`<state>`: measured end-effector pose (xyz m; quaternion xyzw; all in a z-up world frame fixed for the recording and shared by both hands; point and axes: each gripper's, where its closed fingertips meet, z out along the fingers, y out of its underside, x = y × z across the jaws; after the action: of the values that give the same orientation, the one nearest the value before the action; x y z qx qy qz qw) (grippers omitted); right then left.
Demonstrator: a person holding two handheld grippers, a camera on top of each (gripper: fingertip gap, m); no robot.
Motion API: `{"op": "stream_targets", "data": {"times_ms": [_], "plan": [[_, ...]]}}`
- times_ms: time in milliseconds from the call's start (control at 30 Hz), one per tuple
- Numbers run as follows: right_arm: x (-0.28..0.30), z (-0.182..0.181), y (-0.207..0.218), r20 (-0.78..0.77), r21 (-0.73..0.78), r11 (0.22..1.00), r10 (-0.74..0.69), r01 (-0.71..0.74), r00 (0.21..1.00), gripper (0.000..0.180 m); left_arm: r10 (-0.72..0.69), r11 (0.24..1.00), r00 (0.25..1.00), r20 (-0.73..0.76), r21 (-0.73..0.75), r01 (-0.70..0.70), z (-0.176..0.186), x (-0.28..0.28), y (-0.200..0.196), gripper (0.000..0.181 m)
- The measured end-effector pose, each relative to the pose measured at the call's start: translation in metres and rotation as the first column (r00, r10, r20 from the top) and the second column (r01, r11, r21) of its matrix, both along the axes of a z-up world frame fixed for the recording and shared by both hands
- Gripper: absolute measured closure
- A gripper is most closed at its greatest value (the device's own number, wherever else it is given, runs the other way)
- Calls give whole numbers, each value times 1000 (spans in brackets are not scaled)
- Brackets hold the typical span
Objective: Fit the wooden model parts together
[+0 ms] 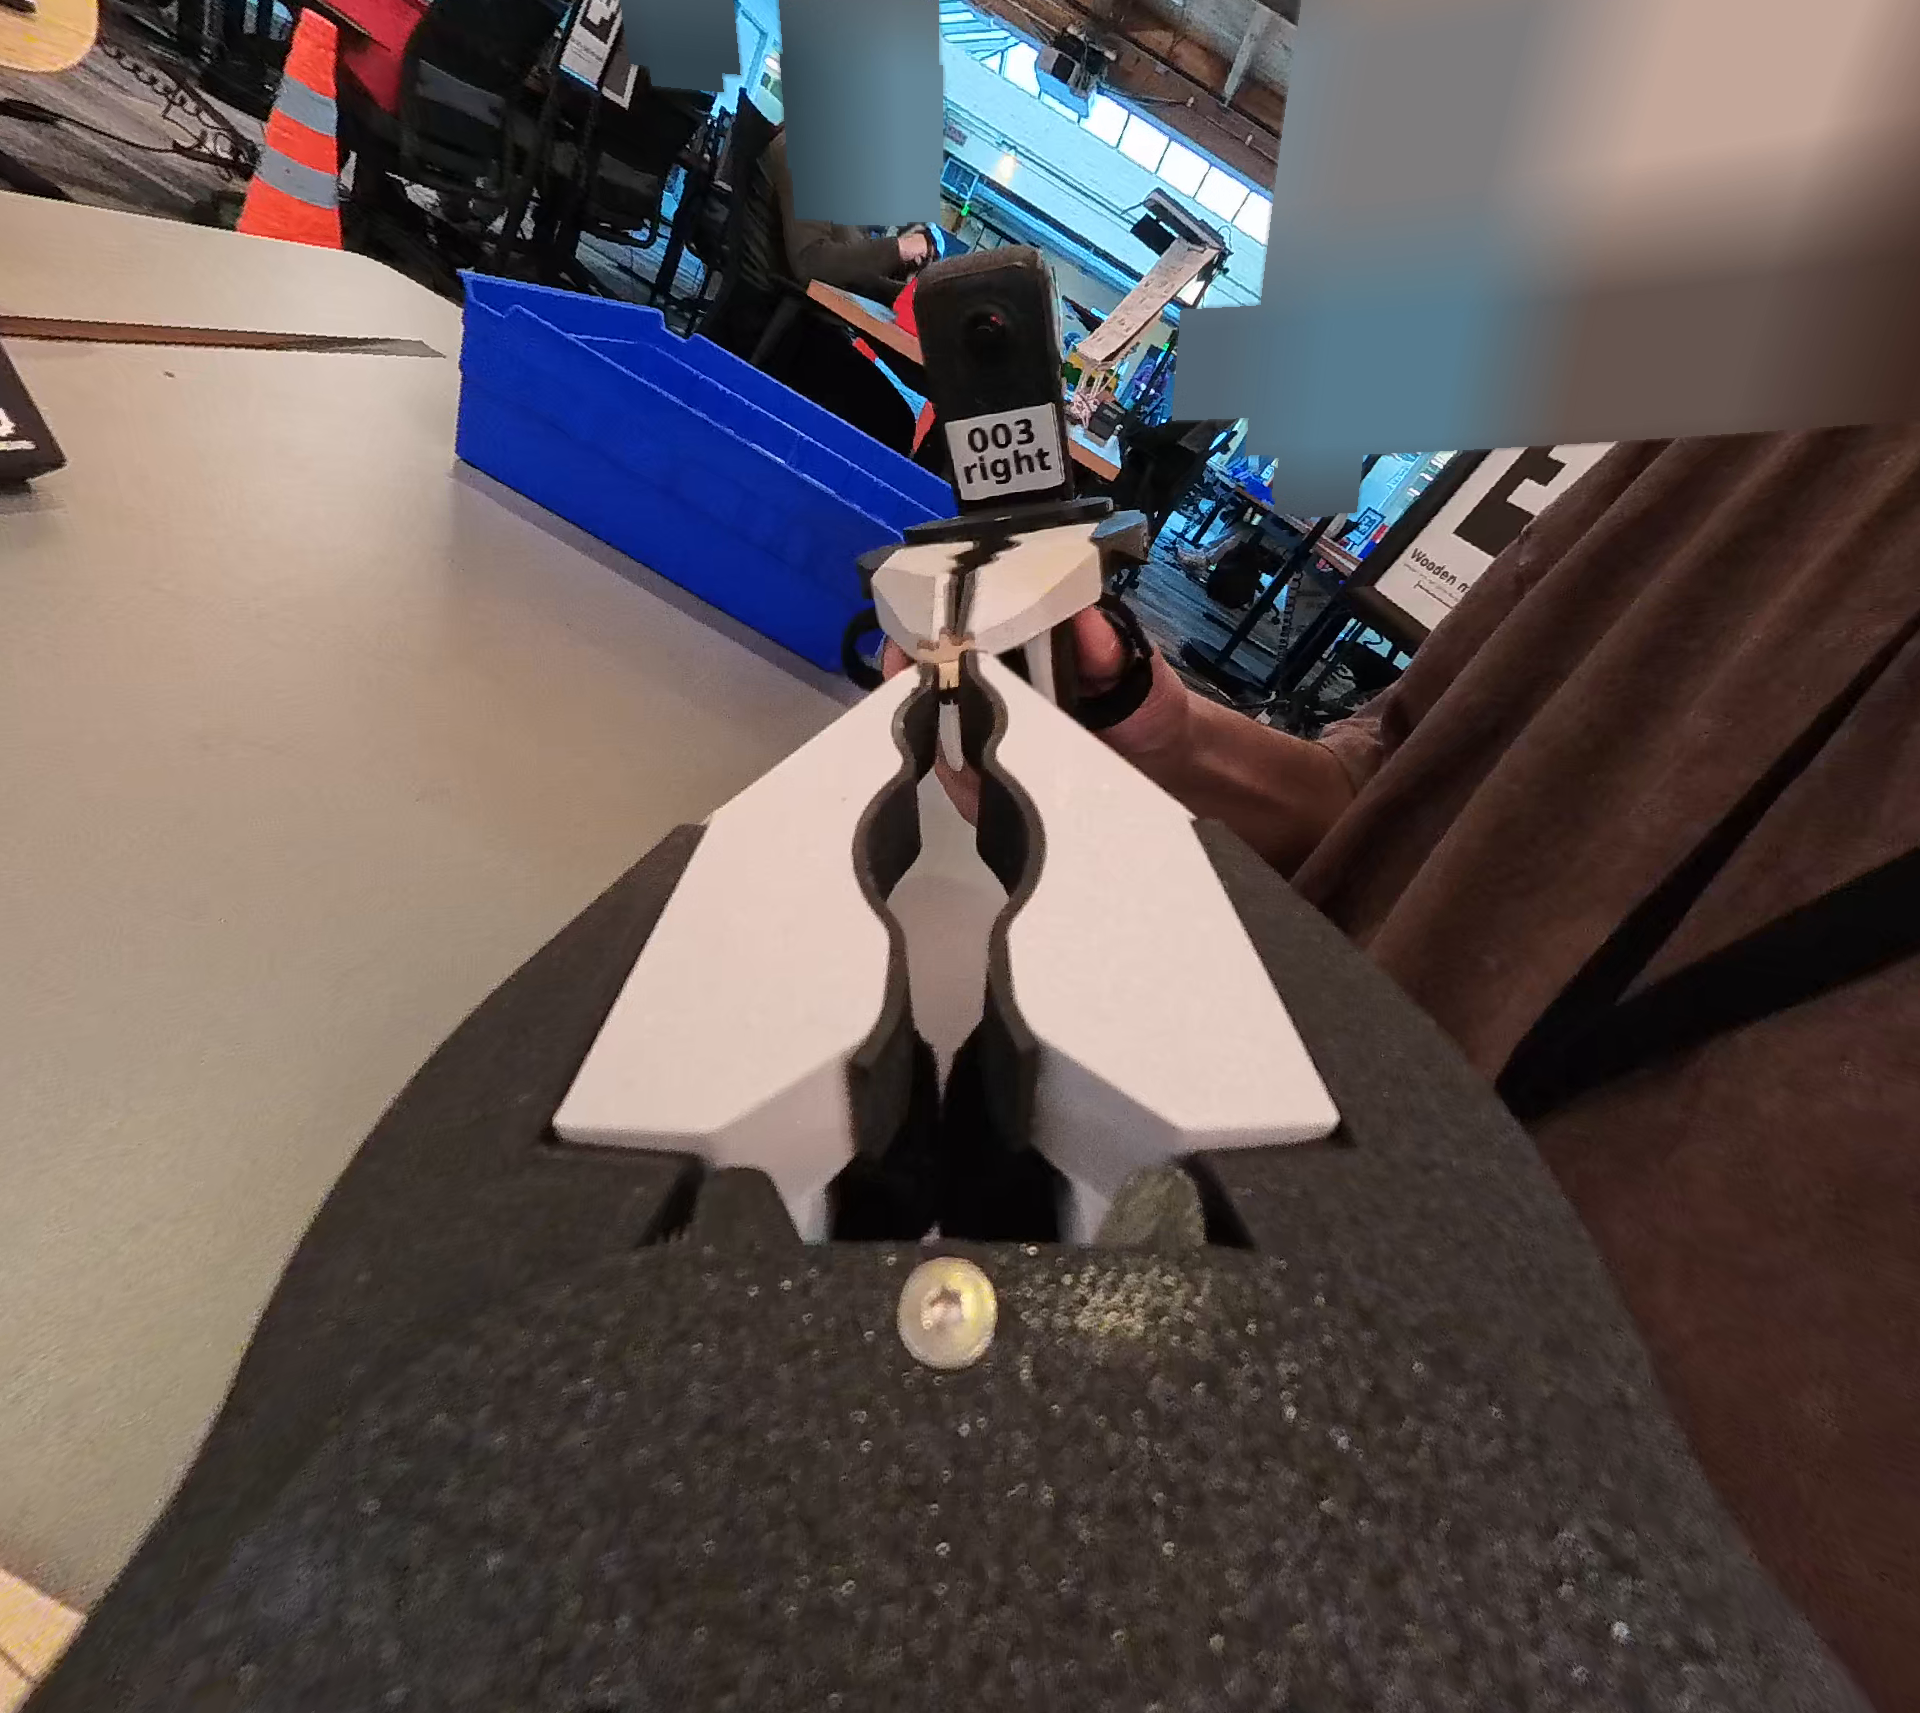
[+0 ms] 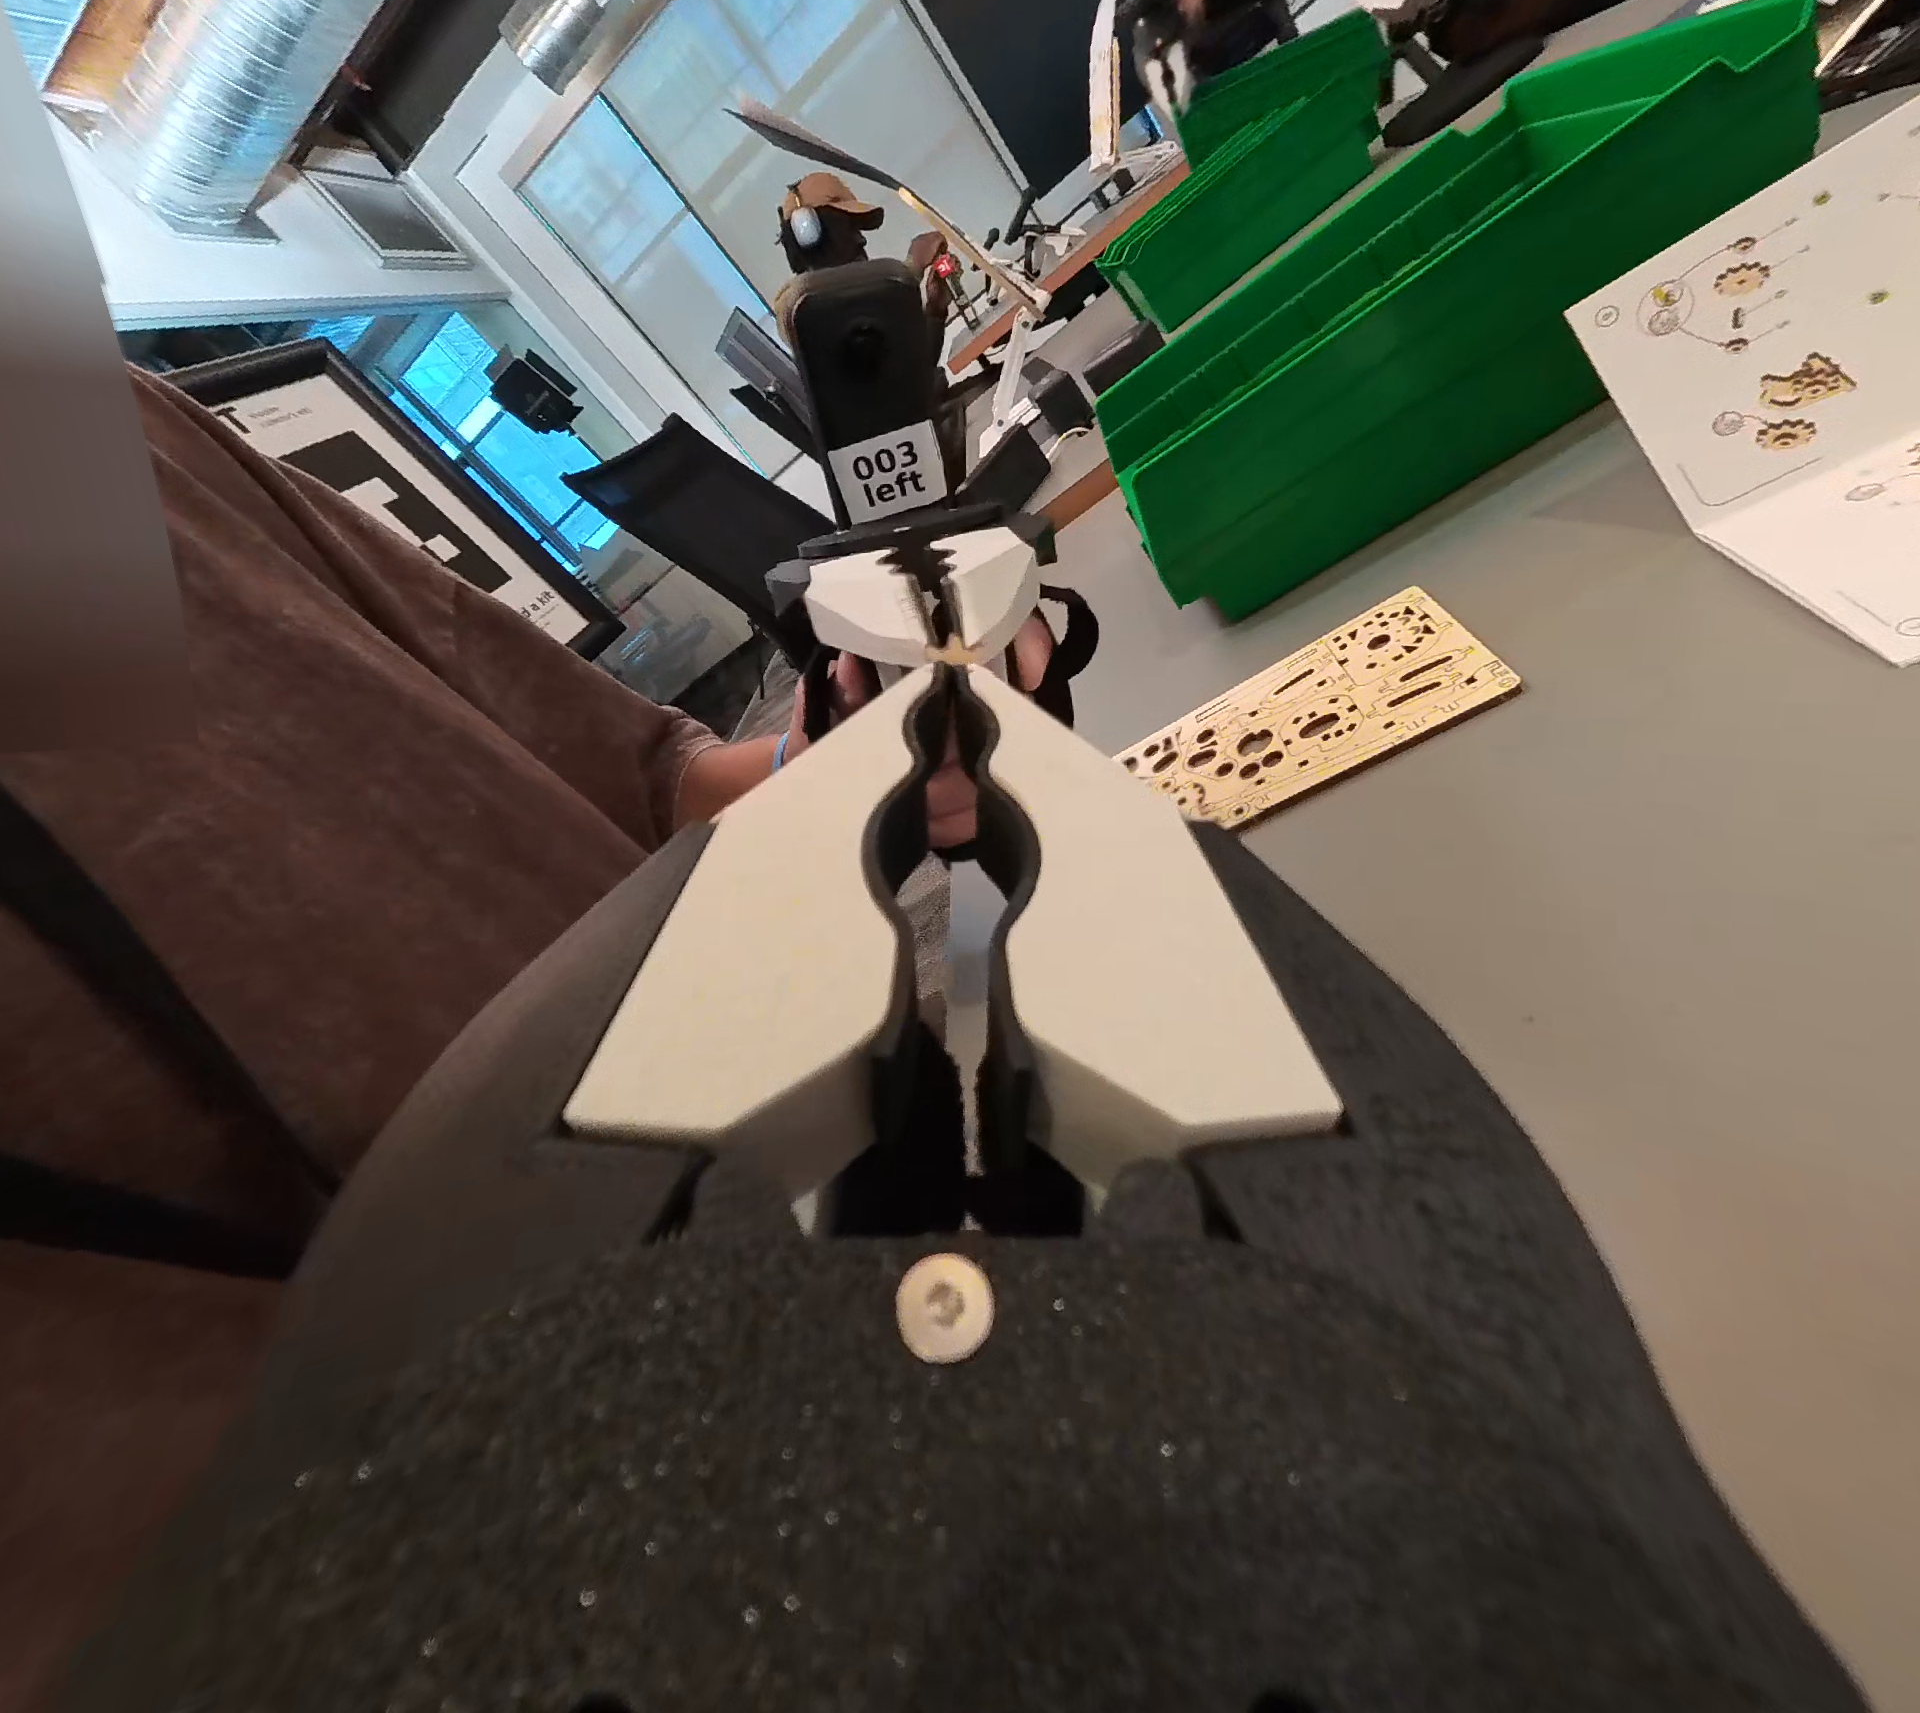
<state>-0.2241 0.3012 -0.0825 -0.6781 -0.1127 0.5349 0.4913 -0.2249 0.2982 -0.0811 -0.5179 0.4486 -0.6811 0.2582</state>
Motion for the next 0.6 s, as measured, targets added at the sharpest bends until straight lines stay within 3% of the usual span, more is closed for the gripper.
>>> {"op": "stream_targets", "data": {"times_ms": [267,333,400,467,600], "plan": [[-4,1,-6,-90,-37,997,68,-72,994,180,-11,999,999,32,-35,12,4,0,-5,180],[-26,-23,-11,25,-121,981,154,-150,988,180,-34,999,999,32,-33,35,5,1,-9,181],[-48,-21,-17,88,-55,983,177,-173,980,180,-73,995,997,-11,67,73,-2,9,-30,181],[-27,-17,-5,110,-26,999,40,-37,993,180,-13,994,1000,1,107,13,6,8,-18,181],[32,-56,18,255,-144,975,-129,170,958,180,163,983,985,-62,93,-157,-13,-1,32,181]]}}
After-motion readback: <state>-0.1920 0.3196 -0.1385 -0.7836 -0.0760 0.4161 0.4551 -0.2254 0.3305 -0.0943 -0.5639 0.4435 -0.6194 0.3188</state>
